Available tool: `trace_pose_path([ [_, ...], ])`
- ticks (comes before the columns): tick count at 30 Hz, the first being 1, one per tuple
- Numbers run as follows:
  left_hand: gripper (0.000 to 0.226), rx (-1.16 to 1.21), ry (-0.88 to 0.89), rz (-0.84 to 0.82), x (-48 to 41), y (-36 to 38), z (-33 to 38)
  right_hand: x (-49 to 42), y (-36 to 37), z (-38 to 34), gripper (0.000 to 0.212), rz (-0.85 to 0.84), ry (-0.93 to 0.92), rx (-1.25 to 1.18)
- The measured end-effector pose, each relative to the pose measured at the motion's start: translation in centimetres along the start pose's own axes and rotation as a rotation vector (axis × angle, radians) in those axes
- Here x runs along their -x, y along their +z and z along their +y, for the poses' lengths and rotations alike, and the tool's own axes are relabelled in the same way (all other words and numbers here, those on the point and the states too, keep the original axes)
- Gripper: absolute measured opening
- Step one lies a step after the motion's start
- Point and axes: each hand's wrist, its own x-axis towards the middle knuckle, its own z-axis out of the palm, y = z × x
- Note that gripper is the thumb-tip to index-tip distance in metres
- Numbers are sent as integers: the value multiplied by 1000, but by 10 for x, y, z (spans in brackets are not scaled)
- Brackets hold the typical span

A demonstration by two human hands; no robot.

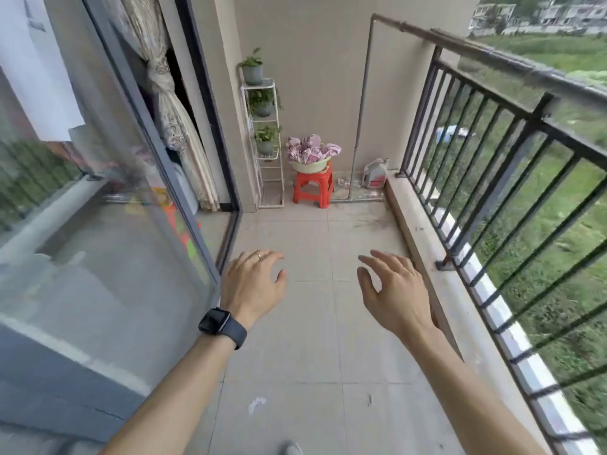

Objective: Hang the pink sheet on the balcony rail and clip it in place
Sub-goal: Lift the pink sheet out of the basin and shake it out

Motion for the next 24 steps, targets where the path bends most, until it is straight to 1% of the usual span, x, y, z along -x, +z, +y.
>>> trace_pose_path([
  [2,35,50,15,-5,-33,3,-10,-30,11,-2,36,8,17,-35],
  [8,37,59,90,83,-162,18,-31,-142,49,2,36,80,37,-39],
  [12,33,43,112,39,-251,43,-38,-219,80,14,41,39,35,-10],
  [15,29,18,125,5,-319,73,-47,-281,107,30,39,9,37,14],
  [18,31,3,109,-18,-388,102,-51,-348,138,53,40,22,29,10],
  [24,31,-32,55,-15,-521,135,-59,-485,188,87,42,-24,-9,0],
])
